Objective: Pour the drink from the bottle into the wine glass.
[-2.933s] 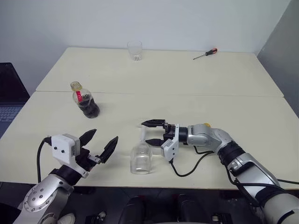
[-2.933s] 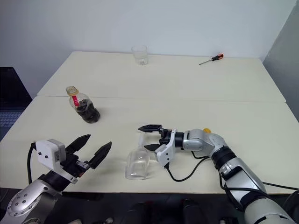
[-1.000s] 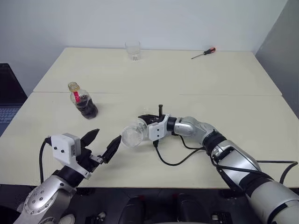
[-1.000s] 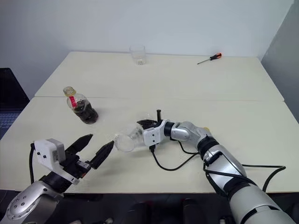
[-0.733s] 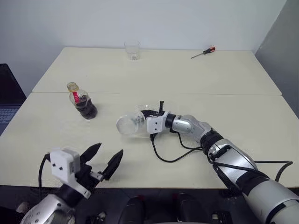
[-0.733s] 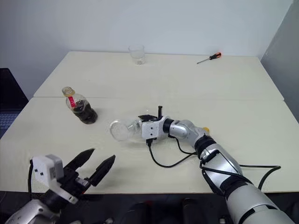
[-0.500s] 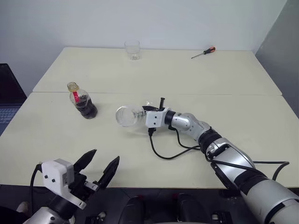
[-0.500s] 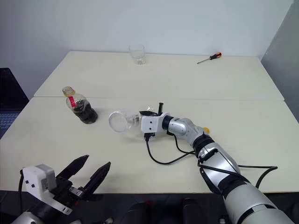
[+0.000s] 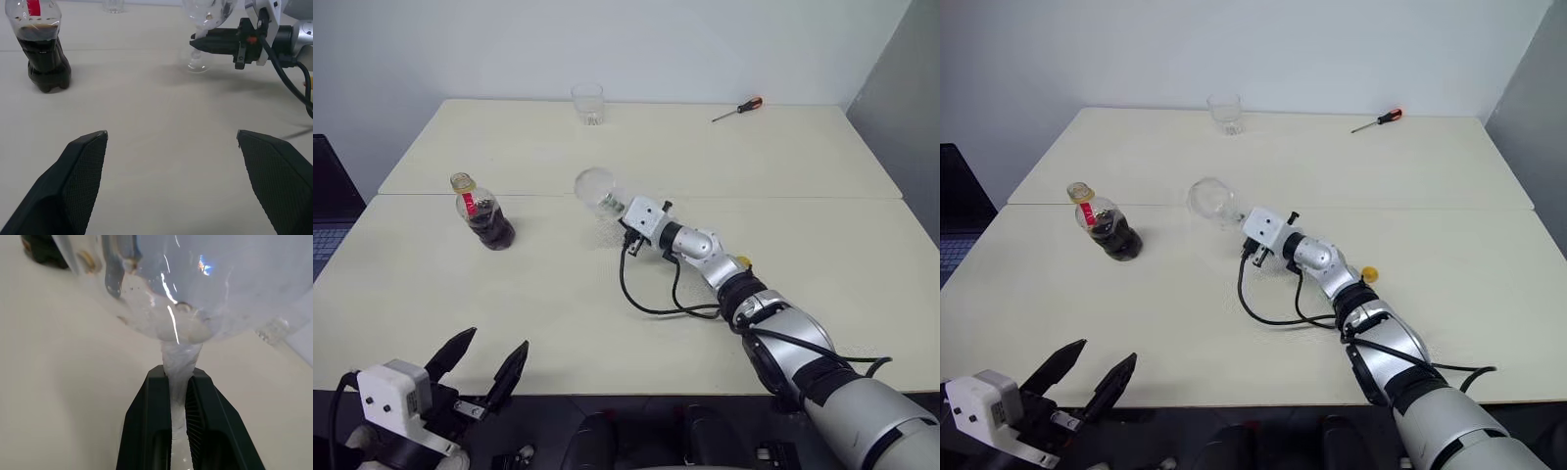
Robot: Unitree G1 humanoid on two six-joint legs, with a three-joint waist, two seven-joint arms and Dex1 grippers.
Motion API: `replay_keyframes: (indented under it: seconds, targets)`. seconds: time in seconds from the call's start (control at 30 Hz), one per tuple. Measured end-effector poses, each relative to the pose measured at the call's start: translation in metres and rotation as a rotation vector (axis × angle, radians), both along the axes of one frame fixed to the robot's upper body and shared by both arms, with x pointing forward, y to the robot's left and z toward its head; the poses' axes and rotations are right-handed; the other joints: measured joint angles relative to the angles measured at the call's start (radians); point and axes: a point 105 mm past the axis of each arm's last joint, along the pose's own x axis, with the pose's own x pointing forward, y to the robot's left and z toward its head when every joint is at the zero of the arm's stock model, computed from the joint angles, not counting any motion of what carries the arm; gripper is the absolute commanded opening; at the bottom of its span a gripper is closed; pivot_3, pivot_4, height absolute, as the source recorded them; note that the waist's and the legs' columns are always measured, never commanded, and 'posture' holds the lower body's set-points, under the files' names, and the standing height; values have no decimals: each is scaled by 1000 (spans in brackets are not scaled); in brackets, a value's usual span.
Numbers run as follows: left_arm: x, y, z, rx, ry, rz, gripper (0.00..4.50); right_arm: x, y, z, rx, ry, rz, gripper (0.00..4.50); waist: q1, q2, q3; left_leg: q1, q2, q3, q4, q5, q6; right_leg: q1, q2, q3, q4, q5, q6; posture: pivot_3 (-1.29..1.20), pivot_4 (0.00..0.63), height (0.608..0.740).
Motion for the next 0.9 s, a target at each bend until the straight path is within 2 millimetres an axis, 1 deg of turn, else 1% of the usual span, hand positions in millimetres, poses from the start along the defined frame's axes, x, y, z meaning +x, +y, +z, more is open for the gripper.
replay_keyframes:
  seconds: [0.13,0.3,0.47,0.9]
  targets:
    - [2,-2,0,-3,-15,-6,4500,4,-1,-1,53,77,-36,150,-3,0,0,0,0,0,0,0,0,0,0,0,0,0,0,0,150,740]
    - [6,-4,0,-10,-24,-11,4500,10,0,3,163,203,-80,150,-4,1,1,0,0,0,0,0,0,0,0,0,0,0,0,0,150,740]
    - [11,-5,2,-8,-31,-12,4500,11,-1,-1,221,299,-102,150,-4,1,1,0,0,0,-1,0,0,-1,0,0,0,0,0,0,150,740]
    - [22,-10,9,-2,-38,-24,4500,6,10,-3,247,334,-84,150,-6,1,1,0,0,0,-1,0,0,-1,0,0,0,0,0,0,150,740]
